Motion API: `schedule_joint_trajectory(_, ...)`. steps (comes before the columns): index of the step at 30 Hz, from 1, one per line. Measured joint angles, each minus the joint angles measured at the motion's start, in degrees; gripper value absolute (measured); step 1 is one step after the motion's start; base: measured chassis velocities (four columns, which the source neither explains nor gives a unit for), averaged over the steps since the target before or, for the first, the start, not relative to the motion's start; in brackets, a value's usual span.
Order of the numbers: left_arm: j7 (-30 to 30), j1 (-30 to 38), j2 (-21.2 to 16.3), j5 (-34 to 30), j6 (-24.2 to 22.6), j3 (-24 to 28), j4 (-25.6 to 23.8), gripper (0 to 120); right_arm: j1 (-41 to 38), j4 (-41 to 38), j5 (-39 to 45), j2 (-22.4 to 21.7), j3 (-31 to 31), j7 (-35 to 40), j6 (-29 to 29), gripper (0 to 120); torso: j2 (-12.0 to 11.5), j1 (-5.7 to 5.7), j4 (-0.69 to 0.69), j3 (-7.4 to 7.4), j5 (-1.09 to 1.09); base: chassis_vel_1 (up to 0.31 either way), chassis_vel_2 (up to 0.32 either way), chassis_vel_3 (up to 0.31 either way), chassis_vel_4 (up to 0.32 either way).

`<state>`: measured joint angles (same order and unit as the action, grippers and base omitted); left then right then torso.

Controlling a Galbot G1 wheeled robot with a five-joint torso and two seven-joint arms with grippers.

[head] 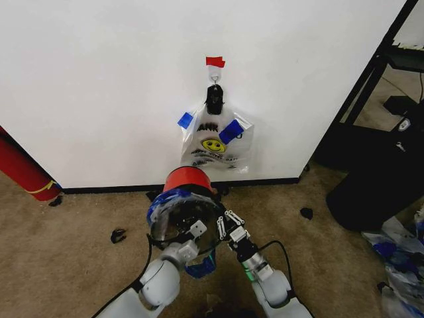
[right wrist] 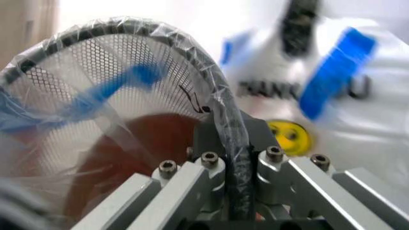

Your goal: Pick up the garbage bag from the wall and place it over the trash bin.

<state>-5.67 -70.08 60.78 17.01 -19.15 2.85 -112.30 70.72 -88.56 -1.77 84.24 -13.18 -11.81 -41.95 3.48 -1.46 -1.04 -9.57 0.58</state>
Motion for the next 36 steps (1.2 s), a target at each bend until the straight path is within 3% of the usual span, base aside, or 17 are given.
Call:
schedule_joint_trajectory(8,-0.73,-8.81,-3.84,-3.98,6.88,-4.74,-11.55,0,-2.01,1.33,17.68,-0.08,0.90,0.54,5.98,0,0.01,0.00,0.00,0.00,0.01,0.000,0.000,0.000,0.000)
schedule_joint_trajectory(10,-0.82,-9.50,-4.26,-4.66,7.56,-5.27,-12.33,0,-2.10,1.39,18.96,-0.10,0.88,0.65,6.33,0,0.01,0.00,0.00,0.00,0.00,0.000,0.000,0.000,0.000)
schedule_joint_trajectory(14,-3.18,-14.95,-8.84,-10.16,11.59,-8.75,-17.46,1,-2.56,1.49,27.90,-0.25,0.64,1.97,8.36,0,0.01,0.00,0.00,0.00,0.00,0.000,0.000,0.000,0.000)
schedule_joint_trajectory(23,-10.02,-22.95,-13.11,-15.21,6.99,-12.21,-21.62,34,-0.47,-1.52,33.43,0.51,0.21,3.30,9.68,0,0.01,0.00,0.00,0.00,0.01,0.000,0.000,0.000,0.000)
schedule_joint_trajectory(30,-9.98,-24.23,-11.88,-21.54,3.73,-10.74,-21.43,55,1.72,-4.15,33.43,0.96,-0.26,3.41,9.56,0,0.01,0.00,0.00,0.00,0.01,0.000,0.000,0.000,0.000)
schedule_joint_trajectory(34,-8.36,-23.37,-9.98,-27.56,3.12,-9.59,-20.69,75,3.22,-5.60,32.56,1.78,-0.47,3.14,9.27,0,0.01,0.00,0.00,0.00,0.00,0.000,0.000,0.000,0.000)
schedule_joint_trajectory(36,-8.09,-23.08,-9.56,-28.13,3.11,-9.45,-20.31,79,3.43,-5.84,32.36,1.99,-0.48,3.06,9.21,0,0.01,0.00,0.00,0.00,0.00,0.000,0.000,0.000,0.000)
